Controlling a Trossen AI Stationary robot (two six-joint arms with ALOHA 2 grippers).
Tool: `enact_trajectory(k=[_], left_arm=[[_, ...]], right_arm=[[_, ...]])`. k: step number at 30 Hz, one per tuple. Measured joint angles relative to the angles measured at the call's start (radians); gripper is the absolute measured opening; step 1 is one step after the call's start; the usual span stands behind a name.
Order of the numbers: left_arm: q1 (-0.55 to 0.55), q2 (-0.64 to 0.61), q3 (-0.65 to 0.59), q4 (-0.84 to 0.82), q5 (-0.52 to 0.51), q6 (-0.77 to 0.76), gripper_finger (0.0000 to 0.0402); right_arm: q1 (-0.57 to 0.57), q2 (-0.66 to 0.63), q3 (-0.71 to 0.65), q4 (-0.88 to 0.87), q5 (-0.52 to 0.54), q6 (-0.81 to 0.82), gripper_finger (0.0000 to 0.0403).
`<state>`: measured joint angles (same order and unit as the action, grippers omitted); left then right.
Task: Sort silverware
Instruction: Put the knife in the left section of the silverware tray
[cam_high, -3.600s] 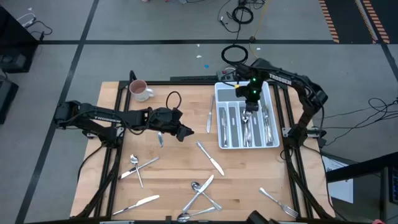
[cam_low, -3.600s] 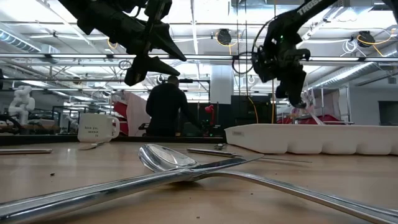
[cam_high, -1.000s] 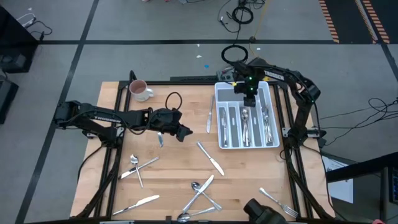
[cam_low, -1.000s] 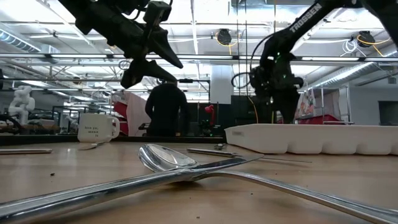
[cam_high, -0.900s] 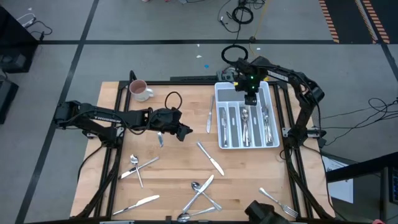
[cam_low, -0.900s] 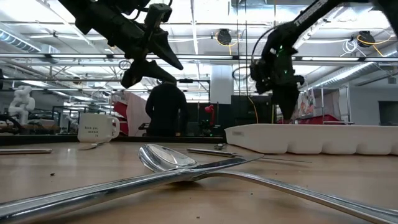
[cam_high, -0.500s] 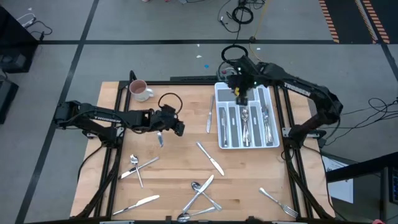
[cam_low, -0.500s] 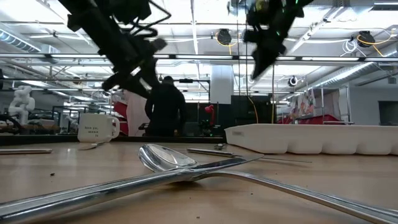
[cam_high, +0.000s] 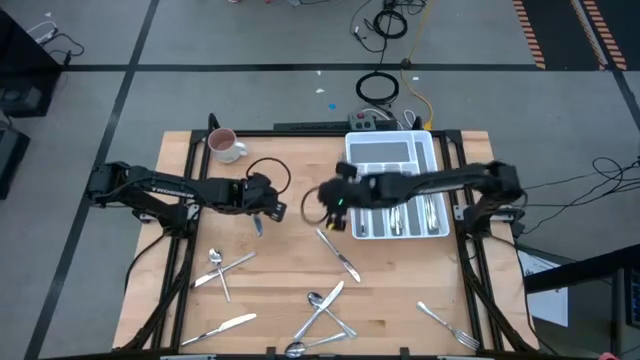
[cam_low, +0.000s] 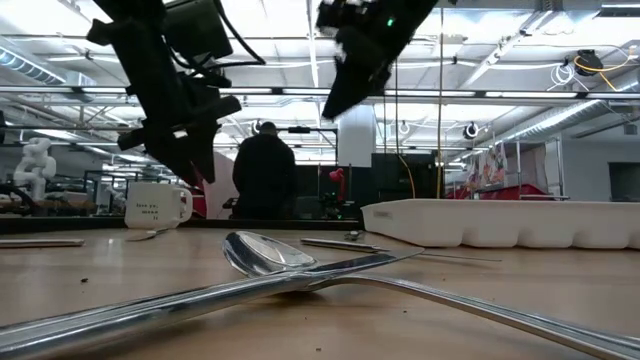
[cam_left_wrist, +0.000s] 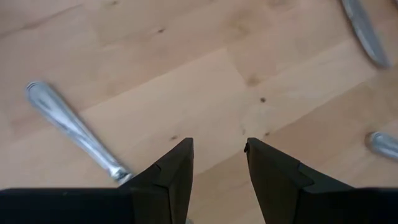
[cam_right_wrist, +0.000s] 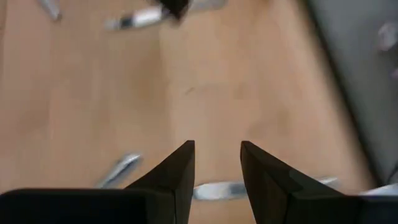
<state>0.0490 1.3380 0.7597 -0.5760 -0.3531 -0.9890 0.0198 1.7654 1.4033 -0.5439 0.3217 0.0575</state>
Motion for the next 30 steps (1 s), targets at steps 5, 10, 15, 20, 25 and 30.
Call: enact_trajectory(k=[5, 10, 15, 20, 25, 30], left_arm=[[0.0, 0.0, 0.0, -0.058, 0.008, 0.0, 0.0155], [0.0, 0.0, 0.0, -0.108, 0.015, 0.008, 0.0155], [0.0, 0.0, 0.0, -0.123, 0.016, 0.03, 0.0155], [0.0, 0.0, 0.0, -0.123, 0.016, 0.035, 0.0155], [0.0, 0.0, 0.0, -0.121, 0.015, 0.06, 0.0155], [0.0, 0.0, 0.0, -0.123, 0.014, 0.08, 0.0155]], right_arm=[[0.055, 0.109, -0.001, -0.018, -0.049, 0.185, 0.0121], [0.076, 0.152, -0.001, -0.009, -0.188, 0.326, 0.0122], [0.073, 0.154, -0.001, -0.005, -0.266, 0.43, 0.0147], [0.067, 0.159, -0.001, -0.017, -0.27, 0.494, 0.0175], [0.067, 0.203, 0.0, -0.016, -0.272, 0.526, 0.018], [0.067, 0.259, 0.0, -0.021, -0.272, 0.541, 0.018]])
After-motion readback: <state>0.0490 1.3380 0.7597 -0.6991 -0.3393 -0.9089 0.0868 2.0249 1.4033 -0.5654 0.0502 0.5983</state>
